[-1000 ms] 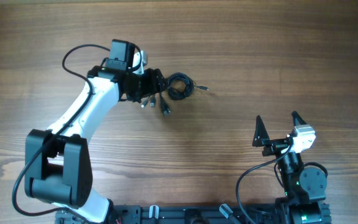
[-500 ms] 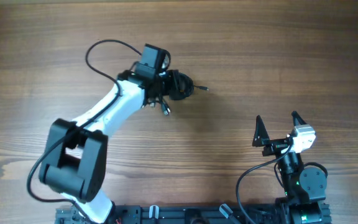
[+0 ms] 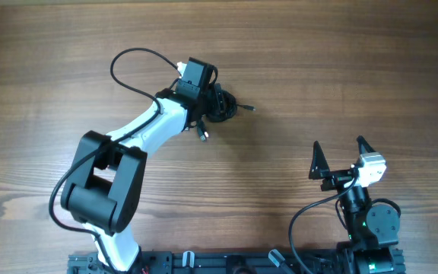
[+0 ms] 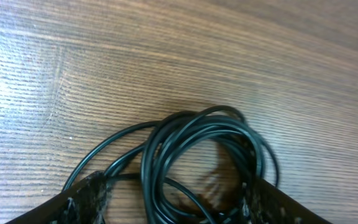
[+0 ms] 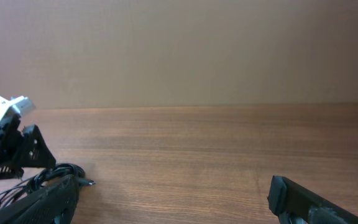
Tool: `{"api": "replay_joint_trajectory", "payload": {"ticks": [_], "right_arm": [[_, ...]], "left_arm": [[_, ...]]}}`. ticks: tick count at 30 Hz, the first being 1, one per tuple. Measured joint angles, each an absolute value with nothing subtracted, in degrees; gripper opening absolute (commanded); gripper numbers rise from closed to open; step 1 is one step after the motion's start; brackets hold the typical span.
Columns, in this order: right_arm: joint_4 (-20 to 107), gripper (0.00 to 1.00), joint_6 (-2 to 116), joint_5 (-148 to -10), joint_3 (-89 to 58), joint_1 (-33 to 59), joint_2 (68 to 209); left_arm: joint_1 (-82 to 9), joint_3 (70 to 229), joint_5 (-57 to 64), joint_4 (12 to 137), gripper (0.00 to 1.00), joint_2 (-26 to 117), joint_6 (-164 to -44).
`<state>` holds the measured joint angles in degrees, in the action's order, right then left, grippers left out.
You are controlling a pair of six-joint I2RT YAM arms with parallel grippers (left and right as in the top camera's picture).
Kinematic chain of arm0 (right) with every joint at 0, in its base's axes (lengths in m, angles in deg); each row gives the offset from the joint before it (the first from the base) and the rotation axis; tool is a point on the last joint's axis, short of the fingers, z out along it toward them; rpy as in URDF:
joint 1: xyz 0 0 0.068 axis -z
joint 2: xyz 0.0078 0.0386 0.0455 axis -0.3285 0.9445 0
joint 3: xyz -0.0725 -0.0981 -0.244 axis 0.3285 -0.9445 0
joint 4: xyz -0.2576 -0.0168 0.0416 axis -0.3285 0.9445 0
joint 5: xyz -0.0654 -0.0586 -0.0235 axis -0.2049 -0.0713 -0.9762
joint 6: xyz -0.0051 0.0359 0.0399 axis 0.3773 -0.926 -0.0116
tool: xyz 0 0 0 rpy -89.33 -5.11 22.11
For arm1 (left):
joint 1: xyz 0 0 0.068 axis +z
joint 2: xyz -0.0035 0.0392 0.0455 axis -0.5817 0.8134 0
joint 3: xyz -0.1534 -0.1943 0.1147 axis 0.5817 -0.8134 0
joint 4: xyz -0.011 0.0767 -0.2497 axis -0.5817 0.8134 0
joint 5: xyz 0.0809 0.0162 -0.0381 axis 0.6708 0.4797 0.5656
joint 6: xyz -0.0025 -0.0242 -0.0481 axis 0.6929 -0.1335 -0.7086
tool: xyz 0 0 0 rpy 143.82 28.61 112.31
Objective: Untangle cables
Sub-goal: 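Reach the left gripper forward to the black cable bundle, then close the left gripper on the cable loops and hold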
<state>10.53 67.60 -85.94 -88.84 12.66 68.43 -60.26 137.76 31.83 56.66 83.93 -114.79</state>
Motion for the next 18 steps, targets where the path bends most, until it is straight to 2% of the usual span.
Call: {"api": "replay_joint_trajectory", "payload": {"ticks": [3, 5, 7, 8, 11, 18], "right_arm": [[10.5, 1.00, 67.6, -85.9, -88.8, 12.7, 68.4], [10.5, 1.00, 67.6, -85.9, -88.8, 12.7, 68.4], [10.5, 1.00, 67.6, -85.9, -88.8, 12.7, 68.4], [10.5, 1.00, 67.6, -85.9, -88.8, 12.7, 68.4], [10.5, 1.00, 67.6, -85.9, -88.8, 12.7, 68.4], [10.5, 1.00, 67.6, -85.9, -88.8, 12.7, 68.4]], "left_arm": [[-60.3, 137.7, 31.9, 55.0, 0.81, 84.5, -114.8], [-60.3, 137.8, 31.9, 53.8, 0.72, 84.5, -114.8], [-60.3, 137.8, 31.9, 53.1, 0.58, 84.5, -114.8], [-60.3, 137.8, 31.9, 53.1, 0.56, 84.5, -114.7], [-60.3, 137.8, 32.0, 54.2, 0.62, 84.5, -114.9], [-62.4, 137.8, 32.3, 55.6, 0.62, 85.7, -116.5]]}}
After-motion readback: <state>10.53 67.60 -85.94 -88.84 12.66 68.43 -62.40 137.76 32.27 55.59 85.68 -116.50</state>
